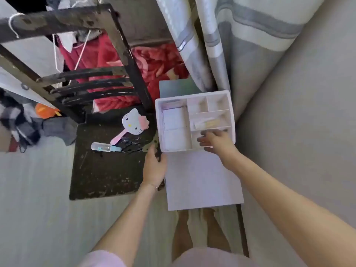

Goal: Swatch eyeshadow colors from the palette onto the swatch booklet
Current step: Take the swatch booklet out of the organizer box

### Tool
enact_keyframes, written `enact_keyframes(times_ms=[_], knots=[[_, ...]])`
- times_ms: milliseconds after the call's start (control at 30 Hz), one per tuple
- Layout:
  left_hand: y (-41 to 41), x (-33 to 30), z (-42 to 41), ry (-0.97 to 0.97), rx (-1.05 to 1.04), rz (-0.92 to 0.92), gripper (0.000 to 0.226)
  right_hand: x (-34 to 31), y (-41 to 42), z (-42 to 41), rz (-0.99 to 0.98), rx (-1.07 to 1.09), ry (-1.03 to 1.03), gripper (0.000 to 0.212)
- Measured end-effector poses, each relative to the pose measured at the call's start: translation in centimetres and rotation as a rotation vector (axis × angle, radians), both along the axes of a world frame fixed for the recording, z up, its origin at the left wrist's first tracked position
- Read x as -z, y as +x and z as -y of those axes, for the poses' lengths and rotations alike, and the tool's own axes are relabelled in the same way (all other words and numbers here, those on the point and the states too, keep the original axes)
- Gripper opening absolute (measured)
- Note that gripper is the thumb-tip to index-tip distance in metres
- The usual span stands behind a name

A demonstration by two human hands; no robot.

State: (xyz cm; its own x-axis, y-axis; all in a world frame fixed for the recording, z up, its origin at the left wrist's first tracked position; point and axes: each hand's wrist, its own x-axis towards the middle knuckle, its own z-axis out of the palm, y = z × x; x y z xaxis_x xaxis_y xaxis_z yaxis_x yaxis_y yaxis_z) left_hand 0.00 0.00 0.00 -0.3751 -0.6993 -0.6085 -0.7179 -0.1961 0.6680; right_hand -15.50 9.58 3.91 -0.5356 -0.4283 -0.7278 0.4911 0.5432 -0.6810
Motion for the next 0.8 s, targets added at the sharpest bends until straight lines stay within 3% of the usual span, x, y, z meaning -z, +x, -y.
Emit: enact_keyframes(times_ms=[100, 200, 300, 433, 567, 667, 800], knots=[[-2.0, 1.1, 0.9, -0.139, 0.012, -0.042, 0.037, 0.5, -1.1, 5.2, 0.081, 0.101, -0.089, 0.024], [-2.3, 2.0, 1.1, -0.186, -0.078, 0.030, 0.015, 0.8, -1.8, 9.6, 0.175, 0.151, -0.089, 0.034], [-2.0, 2.5, 1.9, -0.196, -0.105, 0.050, 0.011, 1.5, -2.6, 12.4, 0.280, 0.195, -0.056, 0.039], [-1.6, 2.6, 3.0, -0.117, -0.028, 0.033, 0.004, 2.6, -2.7, 13.6, 0.256, 0.252, 0.034, 0.024], [-1.5, 2.0, 3.7, -0.005, 0.012, 0.039, 0.006, 1.7, -1.2, 11.7, 0.167, 0.188, 0.074, 0.014], [-1.1, 0.3, 3.6, 0.118, -0.050, 0.006, 0.022, -0.9, 0.9, 8.9, 0.095, 0.128, 0.048, 0.014], [1.1, -4.8, 2.6, 0.000, -0.224, -0.147, 0.024, -5.2, 3.9, 4.1, -0.018, -0.126, -0.035, 0.015]])
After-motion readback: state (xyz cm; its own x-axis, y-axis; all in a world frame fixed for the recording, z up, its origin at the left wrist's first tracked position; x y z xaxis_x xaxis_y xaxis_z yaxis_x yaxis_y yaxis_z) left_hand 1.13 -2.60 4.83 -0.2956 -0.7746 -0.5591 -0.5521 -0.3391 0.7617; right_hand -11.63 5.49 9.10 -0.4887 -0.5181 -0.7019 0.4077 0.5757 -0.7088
